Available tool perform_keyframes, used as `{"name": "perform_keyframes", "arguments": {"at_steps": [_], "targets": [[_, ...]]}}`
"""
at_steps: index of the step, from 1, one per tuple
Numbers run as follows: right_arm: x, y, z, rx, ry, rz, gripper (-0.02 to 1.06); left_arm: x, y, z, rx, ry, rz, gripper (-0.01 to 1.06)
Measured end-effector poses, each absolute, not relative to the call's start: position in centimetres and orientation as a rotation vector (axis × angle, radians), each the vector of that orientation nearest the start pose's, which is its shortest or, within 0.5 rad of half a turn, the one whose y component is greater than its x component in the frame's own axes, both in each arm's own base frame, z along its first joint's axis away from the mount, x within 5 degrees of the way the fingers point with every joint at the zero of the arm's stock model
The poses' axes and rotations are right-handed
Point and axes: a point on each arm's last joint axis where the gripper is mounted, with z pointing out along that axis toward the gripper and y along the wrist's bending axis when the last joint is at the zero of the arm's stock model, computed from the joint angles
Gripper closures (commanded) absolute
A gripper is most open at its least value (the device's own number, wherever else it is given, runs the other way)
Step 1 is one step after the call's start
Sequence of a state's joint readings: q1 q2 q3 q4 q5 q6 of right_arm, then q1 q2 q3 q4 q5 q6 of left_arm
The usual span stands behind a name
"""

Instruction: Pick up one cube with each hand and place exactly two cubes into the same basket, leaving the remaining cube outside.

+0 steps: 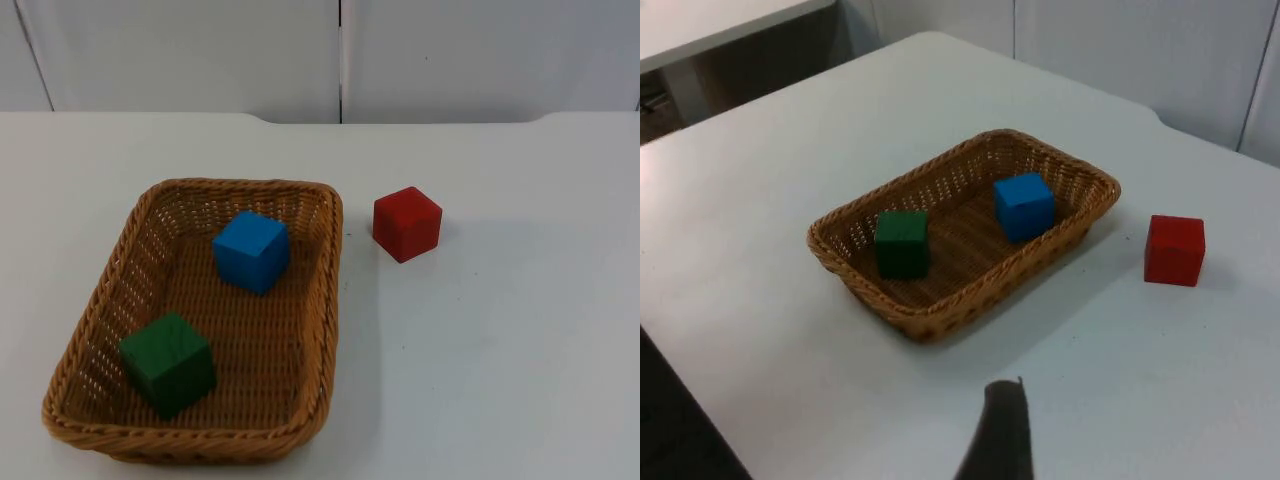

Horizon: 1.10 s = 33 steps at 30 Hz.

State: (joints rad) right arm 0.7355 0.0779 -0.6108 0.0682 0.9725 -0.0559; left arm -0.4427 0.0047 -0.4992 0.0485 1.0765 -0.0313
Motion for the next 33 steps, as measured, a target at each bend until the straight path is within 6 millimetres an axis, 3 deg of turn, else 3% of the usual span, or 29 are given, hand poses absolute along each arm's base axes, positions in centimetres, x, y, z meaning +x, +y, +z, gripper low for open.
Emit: {"name": "perform_keyframes", "arguments": {"at_steps": [8, 18, 24, 29, 33], "targets": [[-1.0, -1.5, 30.7, -0.667, 1.843, 0.451, 0.38, -0.3, 0.6, 27.6, 0.421, 2.030, -0.234, 0.11], [-0.3, -0.9, 28.4, -0.692, 1.937, 0.418, 0.38, -0.3, 0.6, 27.6, 0.421, 2.030, -0.234, 0.11], [-0.2, -0.9, 28.0, -0.696, 1.956, 0.413, 0.38, -0.3, 0.6, 27.6, 0.421, 2.030, -0.234, 0.11], [-0.2, -0.9, 28.0, -0.702, 1.953, 0.410, 0.38, -0.3, 0.6, 27.6, 0.421, 2.030, -0.234, 0.00], [-0.2, -0.9, 28.0, -0.702, 1.953, 0.410, 0.36, -0.3, 0.6, 27.6, 0.421, 2.030, -0.234, 0.00]]}}
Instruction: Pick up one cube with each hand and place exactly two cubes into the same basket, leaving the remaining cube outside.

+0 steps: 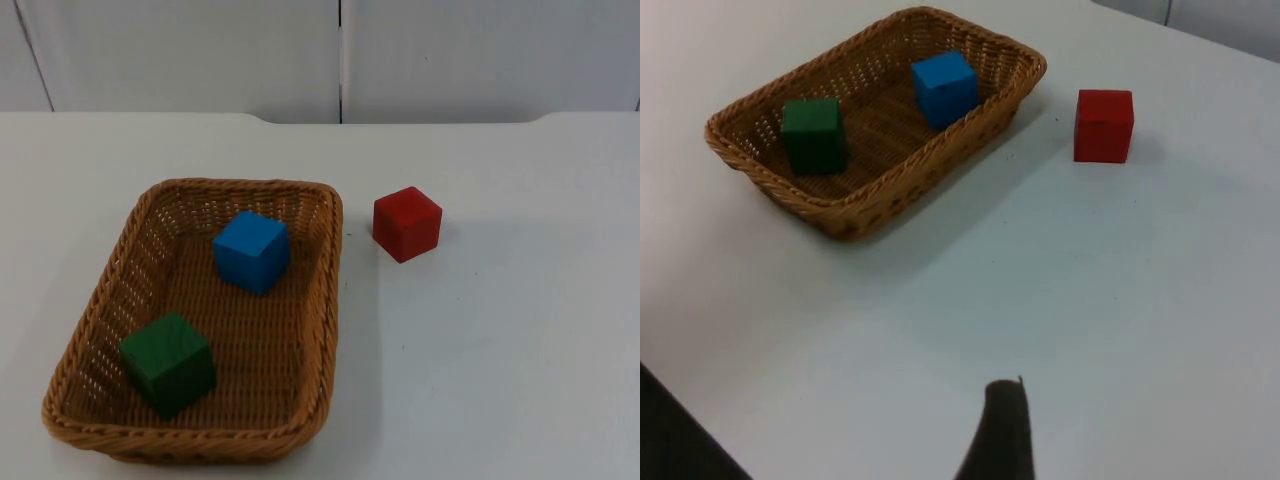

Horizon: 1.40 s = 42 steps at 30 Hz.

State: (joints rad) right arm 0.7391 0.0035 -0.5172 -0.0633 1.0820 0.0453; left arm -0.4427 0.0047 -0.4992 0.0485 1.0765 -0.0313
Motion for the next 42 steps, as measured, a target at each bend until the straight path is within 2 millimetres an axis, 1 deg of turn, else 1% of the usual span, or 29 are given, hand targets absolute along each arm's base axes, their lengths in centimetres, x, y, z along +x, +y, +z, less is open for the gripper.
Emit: {"name": "perform_keyframes", "arguments": {"at_steps": [1, 3, 4, 5, 7, 42], "targets": [[-0.20, -0.87, 28.04, -0.702, 1.953, 0.410, 0.33, -0.27, 0.56, 27.59, 0.421, 2.030, -0.234, 0.00], [-0.20, -0.87, 28.04, -0.702, 1.953, 0.410, 0.21, -0.27, 0.56, 27.59, 0.421, 2.030, -0.234, 0.00], [-0.20, -0.87, 28.04, -0.702, 1.953, 0.410, 0.21, -0.27, 0.56, 27.59, 0.421, 2.030, -0.234, 0.00], [-0.20, -0.87, 28.04, -0.702, 1.953, 0.410, 0.08, -0.27, 0.56, 27.59, 0.421, 2.030, -0.234, 0.00], [-0.20, -0.87, 28.04, -0.702, 1.953, 0.410, -0.01, -0.27, 0.56, 27.59, 0.421, 2.030, -0.234, 0.00], [-0.20, -0.87, 28.04, -0.702, 1.953, 0.410, -0.01, -0.27, 0.56, 27.59, 0.421, 2.030, -0.234, 0.00]]}}
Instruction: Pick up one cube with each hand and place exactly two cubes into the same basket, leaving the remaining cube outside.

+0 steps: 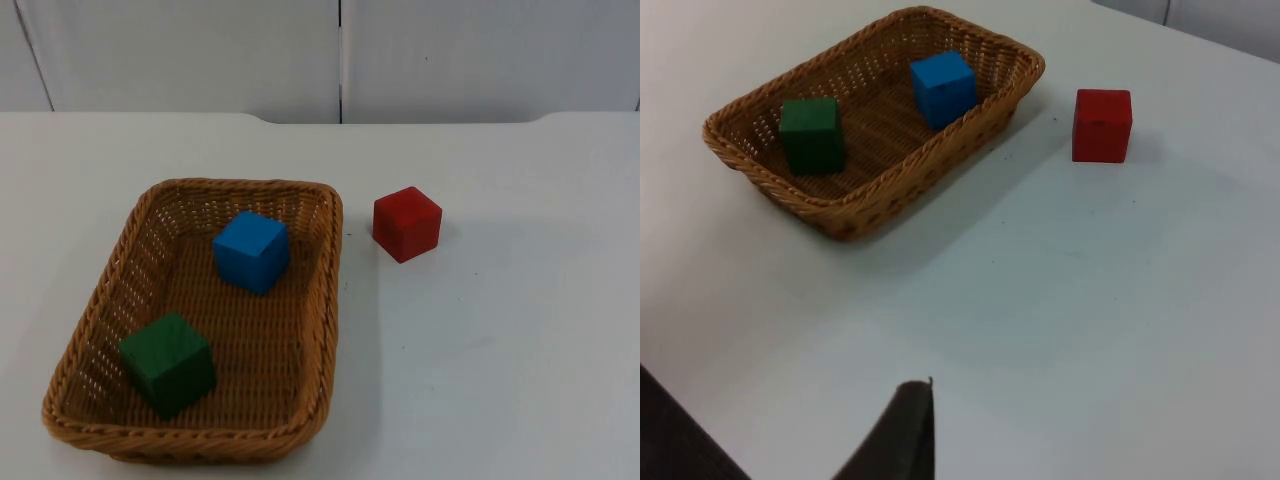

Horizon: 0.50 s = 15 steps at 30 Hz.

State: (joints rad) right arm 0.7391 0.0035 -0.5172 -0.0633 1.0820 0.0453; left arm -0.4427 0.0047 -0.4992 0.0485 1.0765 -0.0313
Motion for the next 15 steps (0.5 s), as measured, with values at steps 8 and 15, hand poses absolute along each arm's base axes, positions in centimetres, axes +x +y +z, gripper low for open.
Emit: {"name": "perform_keyframes", "arguments": {"at_steps": [8, 15], "targets": [[-0.20, -0.87, 28.04, -0.702, 1.953, 0.410, -0.01, -0.27, 0.56, 27.59, 0.421, 2.030, -0.234, 0.00], [-0.20, -0.87, 28.04, -0.702, 1.953, 0.410, -0.01, -0.27, 0.56, 27.59, 0.421, 2.030, -0.234, 0.00]]}}
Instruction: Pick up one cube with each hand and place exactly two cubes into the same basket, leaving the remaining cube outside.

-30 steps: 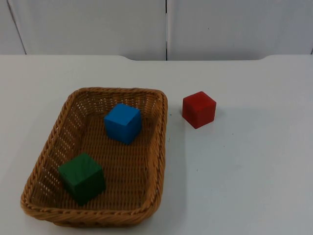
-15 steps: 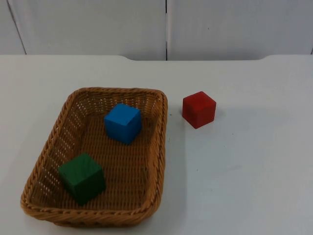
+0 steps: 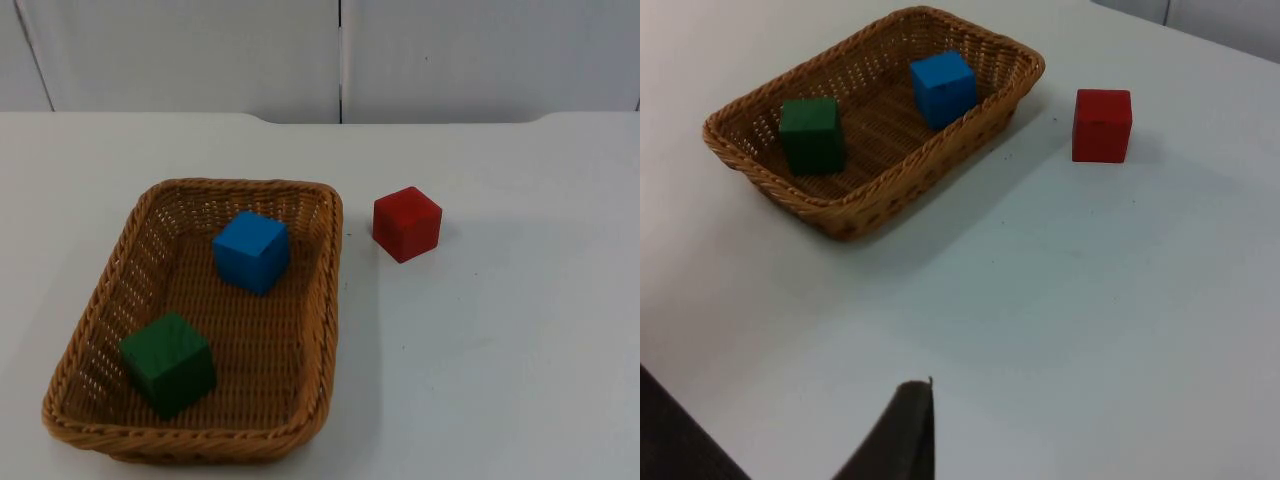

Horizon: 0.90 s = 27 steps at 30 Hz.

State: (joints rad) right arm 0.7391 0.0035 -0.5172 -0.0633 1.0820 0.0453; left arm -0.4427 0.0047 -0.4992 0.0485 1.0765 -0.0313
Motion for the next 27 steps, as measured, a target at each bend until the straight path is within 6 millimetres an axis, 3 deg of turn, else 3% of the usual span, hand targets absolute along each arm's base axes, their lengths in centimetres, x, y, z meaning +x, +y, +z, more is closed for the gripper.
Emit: {"name": "perform_keyframes", "arguments": {"at_steps": [10, 27], "targets": [[-0.22, -0.86, 28.04, -0.680, 1.959, 0.397, -0.01, -0.27, 0.56, 27.59, 0.421, 2.030, -0.234, 0.00], [-0.50, -0.74, 28.04, -0.330, 2.029, 0.184, -0.01, -0.27, 0.56, 27.59, 0.421, 2.030, -0.234, 0.00]]}}
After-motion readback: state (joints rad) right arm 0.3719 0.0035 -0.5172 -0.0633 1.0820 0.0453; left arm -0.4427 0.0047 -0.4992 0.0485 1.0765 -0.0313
